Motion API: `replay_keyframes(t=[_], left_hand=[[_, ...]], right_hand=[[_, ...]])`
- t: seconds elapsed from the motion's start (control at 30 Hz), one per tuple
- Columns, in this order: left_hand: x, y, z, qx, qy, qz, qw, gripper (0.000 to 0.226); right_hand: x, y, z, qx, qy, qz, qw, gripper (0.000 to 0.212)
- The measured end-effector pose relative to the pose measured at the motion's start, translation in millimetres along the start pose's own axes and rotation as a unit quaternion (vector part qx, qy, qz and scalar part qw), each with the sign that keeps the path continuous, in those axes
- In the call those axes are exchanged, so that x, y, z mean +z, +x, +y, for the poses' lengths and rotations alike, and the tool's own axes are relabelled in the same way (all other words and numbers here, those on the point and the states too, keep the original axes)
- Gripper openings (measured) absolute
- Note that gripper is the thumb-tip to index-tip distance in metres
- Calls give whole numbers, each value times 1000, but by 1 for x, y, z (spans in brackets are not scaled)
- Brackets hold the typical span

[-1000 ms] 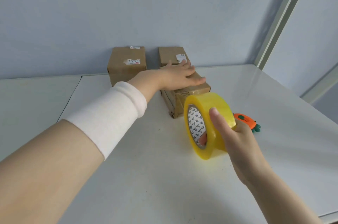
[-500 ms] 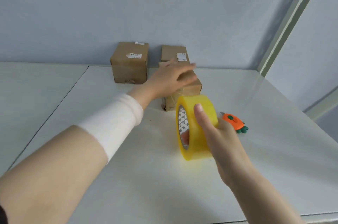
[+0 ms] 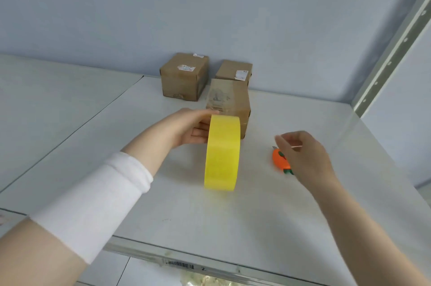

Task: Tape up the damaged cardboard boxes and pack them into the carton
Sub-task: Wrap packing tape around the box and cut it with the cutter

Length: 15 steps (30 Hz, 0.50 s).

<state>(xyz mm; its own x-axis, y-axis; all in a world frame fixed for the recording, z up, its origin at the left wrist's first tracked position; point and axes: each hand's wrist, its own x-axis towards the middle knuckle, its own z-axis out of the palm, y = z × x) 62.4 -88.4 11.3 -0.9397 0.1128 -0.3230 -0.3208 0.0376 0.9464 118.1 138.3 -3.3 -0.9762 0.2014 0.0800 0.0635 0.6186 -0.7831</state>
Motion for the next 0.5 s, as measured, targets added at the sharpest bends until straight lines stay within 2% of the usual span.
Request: replay_keyframes(t=[0.07, 0.13, 0.23, 0.3, 0.37, 0.4, 0.5], left_hand=[[-3, 1, -3, 2, -3, -5, 1000, 14], [-4, 2, -5, 5, -4, -10, 1000, 12], [-5, 5, -4, 4, -11, -8, 1000, 11], [-6, 6, -4, 4, -12, -16, 1000, 12], [-6, 6, -5, 5, -18, -21, 1000, 11], [-6, 6, -5, 6, -21, -21, 1000, 10], [-6, 6, -6, 14, -24, -22, 999, 9]], right_hand=[[-5, 15, 22, 23, -158, -20, 987, 43], [-3, 22, 33, 48, -212, -55, 975, 45], [2, 25, 37, 16, -153, -41, 987, 27], [4, 26, 30, -9, -43, -25, 999, 9], [5, 26, 12, -42, 73, -25, 996, 14], [6, 28, 0, -73, 93, -24, 993, 19], [12, 39, -35, -196, 61, -37, 978, 21]])
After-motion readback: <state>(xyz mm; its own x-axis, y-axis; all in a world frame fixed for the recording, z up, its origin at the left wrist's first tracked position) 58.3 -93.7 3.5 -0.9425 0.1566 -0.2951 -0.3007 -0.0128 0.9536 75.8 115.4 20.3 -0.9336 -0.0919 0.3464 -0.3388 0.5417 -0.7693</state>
